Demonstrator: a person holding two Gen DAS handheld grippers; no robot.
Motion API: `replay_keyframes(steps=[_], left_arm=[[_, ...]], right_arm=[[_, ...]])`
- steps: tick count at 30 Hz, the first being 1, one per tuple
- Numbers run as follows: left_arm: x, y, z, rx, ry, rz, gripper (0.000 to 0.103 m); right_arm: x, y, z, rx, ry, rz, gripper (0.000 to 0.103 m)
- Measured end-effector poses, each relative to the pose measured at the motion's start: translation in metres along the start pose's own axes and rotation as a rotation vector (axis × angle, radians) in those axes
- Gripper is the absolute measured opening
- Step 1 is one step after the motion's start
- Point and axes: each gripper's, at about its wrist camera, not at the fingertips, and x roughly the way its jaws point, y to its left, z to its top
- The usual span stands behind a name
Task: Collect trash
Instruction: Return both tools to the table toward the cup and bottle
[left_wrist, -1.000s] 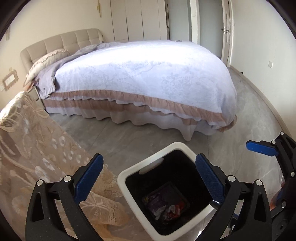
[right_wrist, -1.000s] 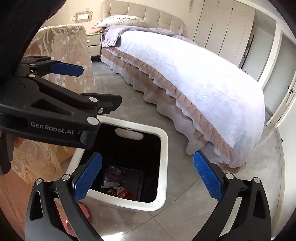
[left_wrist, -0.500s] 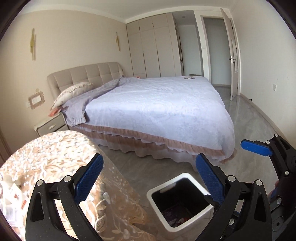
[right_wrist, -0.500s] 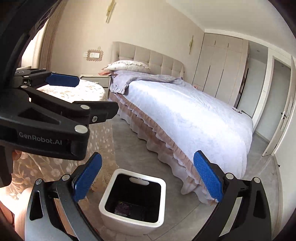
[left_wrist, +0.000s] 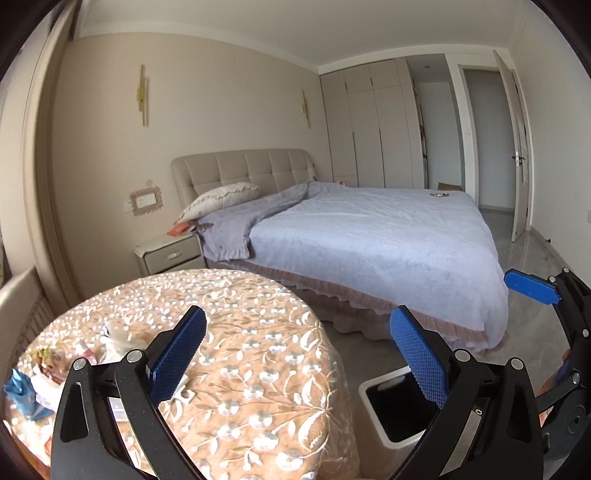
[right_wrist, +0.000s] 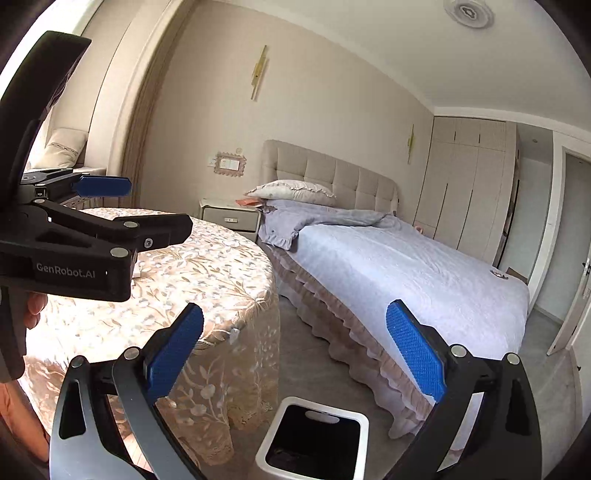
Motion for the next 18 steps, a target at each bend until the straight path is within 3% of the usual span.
replay_keyframes(steps=[6, 18], left_arm=[[-0.036, 0.044, -0.019, -0.022, 0.011, 0.135, 0.098], [-0.115, 0.143, -0.063, -0.098, 0.038, 0.422, 0.098]], right_arm=[[0.003, 0.032, 0.016, -0.005, -0.039, 0.114, 0.099], [0.014, 0.142, 0.049, -0.067, -0.052, 0.361, 0.099]])
